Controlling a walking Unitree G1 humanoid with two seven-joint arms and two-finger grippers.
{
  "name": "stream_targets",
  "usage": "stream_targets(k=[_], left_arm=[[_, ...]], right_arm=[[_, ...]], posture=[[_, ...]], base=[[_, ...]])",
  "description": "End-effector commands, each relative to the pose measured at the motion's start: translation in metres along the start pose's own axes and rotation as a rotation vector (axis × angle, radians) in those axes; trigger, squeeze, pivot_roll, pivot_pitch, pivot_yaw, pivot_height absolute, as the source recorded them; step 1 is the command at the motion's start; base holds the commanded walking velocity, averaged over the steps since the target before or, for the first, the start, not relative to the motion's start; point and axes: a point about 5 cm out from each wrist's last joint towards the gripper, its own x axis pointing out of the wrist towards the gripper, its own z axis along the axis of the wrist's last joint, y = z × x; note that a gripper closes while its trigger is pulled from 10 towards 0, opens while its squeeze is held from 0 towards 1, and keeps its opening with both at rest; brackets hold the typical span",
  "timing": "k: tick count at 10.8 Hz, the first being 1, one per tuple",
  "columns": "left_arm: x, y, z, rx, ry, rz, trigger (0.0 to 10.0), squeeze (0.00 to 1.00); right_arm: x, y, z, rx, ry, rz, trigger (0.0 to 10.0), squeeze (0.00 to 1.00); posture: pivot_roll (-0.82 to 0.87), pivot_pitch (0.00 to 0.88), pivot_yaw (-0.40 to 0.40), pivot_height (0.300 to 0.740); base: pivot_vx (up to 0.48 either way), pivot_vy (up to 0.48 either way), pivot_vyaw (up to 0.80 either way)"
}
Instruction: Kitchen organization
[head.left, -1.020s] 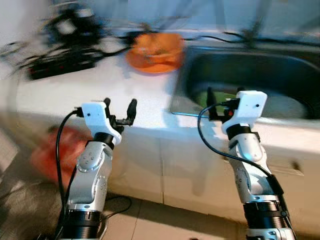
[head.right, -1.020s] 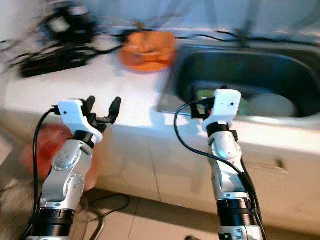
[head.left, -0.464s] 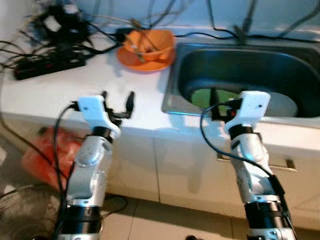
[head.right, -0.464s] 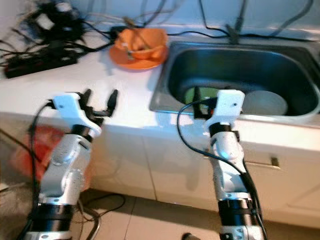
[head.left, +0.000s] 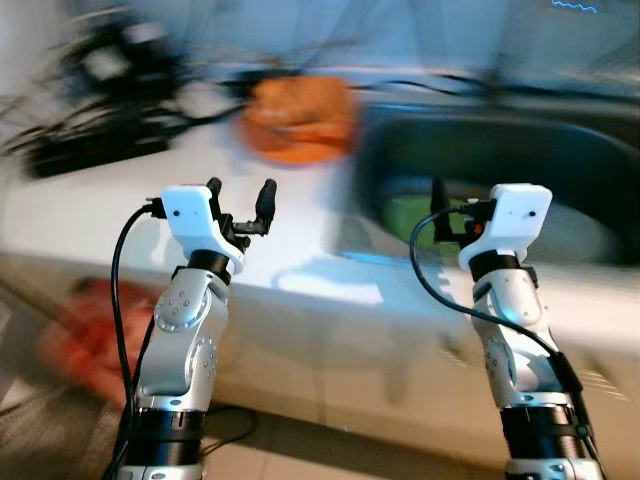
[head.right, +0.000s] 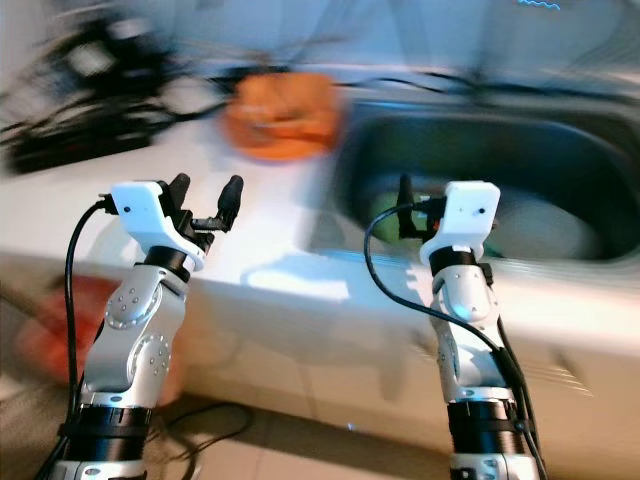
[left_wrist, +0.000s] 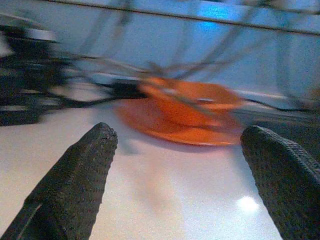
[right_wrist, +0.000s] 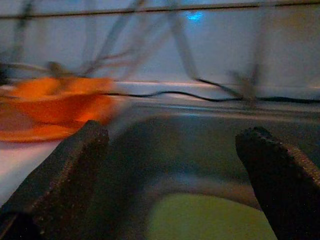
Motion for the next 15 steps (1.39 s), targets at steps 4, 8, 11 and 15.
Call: stream_targets(k=[4,8,11,15], left_arm=[[0.0016,-0.0004,-0.0008,0.003,0.019,0.001,10.0,0.0],[0.0015,-0.0034,-0.0042,-0.001,0.038,-0.009,10.0,0.0],[0.0072,-0.0023,-0.0047,0.0,0.058,-0.012,10.0,0.0],[0.0102,-0.0006,-0.0071,-0.01,0.088,0.0,10.0,0.0]], right_arm=[[-0.0012,0.0026,0.0022,-0.014,-0.019,0.011,10.0,0.0],[-0.0024,0.0002,0.0006,-0.02,-0.011,0.004,10.0,0.0],[-0.0027,-0.0007,-0.0008,-0.019,0.003,-0.004,10.0,0.0],[-0.004,-0.0001,-0.0017,-0.02,0.006,-0.003,10.0,0.0]], posture=[[0.07,0.047,0.088,0.74],[0.07,0.054,0.087,0.74],[0.07,0.057,0.091,0.74],[0.07,0.063,0.09,0.74]], base=[[0.309,0.0,0.0],[0.0,0.0,0.0],[0.0,0.0,-0.53],[0.0,0.0,-0.6]])
